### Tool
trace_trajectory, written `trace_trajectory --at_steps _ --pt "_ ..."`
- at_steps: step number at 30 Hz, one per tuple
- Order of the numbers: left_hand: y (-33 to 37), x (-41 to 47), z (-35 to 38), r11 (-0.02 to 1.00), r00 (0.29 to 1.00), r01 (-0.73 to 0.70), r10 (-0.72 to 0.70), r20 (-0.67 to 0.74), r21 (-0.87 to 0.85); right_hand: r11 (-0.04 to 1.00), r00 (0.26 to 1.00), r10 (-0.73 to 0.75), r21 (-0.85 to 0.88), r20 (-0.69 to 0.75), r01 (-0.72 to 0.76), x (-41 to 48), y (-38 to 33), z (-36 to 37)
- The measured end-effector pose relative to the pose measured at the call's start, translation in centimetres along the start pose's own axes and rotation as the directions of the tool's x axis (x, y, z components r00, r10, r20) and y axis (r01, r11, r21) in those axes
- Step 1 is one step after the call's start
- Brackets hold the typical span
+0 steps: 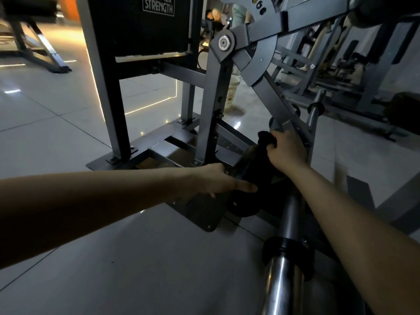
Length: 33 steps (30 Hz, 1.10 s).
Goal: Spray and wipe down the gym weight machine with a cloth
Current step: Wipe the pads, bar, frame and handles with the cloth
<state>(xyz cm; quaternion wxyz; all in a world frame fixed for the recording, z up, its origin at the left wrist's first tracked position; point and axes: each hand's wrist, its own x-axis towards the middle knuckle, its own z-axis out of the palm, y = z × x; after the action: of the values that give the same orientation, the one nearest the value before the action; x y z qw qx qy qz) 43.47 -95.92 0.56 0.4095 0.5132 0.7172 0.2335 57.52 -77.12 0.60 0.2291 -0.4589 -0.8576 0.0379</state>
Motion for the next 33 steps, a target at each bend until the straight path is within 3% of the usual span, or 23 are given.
trace_trajectory --at_steps 2,7,10,14,16,18,20,23,27,29,33 --pt "-1.5 0.7 -0.7 0.990 0.996 0.034 -0.023 0.083 -0.135 0.997 0.996 -0.076 0.029 0.039 0.075 -1.7 -1.4 -0.9" --pt "-4.2 1.4 1.0 0.893 0.924 0.120 0.060 0.379 -0.435 0.897 0.924 -0.344 0.348 0.168 0.271 -8.1 -5.0 -3.0" --pt "-3.8 1.1 2.1 0.896 0.956 0.073 0.063 0.288 -0.438 0.861 0.903 -0.393 0.414 0.173 0.296 -8.4 -4.6 -2.8" --pt "-1.3 0.3 2.5 0.973 0.998 -0.017 0.030 0.049 -0.231 0.934 0.958 -0.277 0.254 0.068 0.252 -5.1 -2.3 -1.4" --pt "0.2 -0.6 2.5 0.992 0.998 -0.040 0.046 -0.047 0.122 0.982 0.988 -0.154 0.111 0.029 0.150 -2.3 -0.9 -0.7" --pt "1.6 -1.5 2.5 0.877 0.992 -0.008 0.069 -0.109 0.480 0.997 1.000 -0.021 0.074 0.001 0.021 -0.3 0.2 0.0" --pt "2.4 -2.0 2.1 0.843 0.994 0.007 0.055 -0.098 0.538 0.994 0.998 0.058 0.094 -0.003 -0.057 0.4 0.3 0.5" --pt "1.6 -0.9 0.7 0.987 0.998 0.057 -0.054 -0.026 0.152 0.997 1.000 0.019 0.077 0.020 -0.021 -1.1 -1.4 -0.1" --pt "-1.8 0.5 -0.7 0.965 0.958 0.130 -0.062 0.282 -0.229 0.948 0.963 -0.220 0.267 0.156 0.173 -6.4 -5.0 -3.2" --pt "-2.8 0.8 -0.3 0.944 0.927 0.144 -0.024 0.375 -0.296 0.908 0.914 -0.326 0.351 0.242 0.231 -8.2 -6.1 -4.1" --pt "-2.6 0.6 1.0 0.941 0.957 0.143 -0.052 0.286 -0.308 0.897 0.897 -0.393 0.300 0.200 0.326 -7.0 -4.9 -3.1"
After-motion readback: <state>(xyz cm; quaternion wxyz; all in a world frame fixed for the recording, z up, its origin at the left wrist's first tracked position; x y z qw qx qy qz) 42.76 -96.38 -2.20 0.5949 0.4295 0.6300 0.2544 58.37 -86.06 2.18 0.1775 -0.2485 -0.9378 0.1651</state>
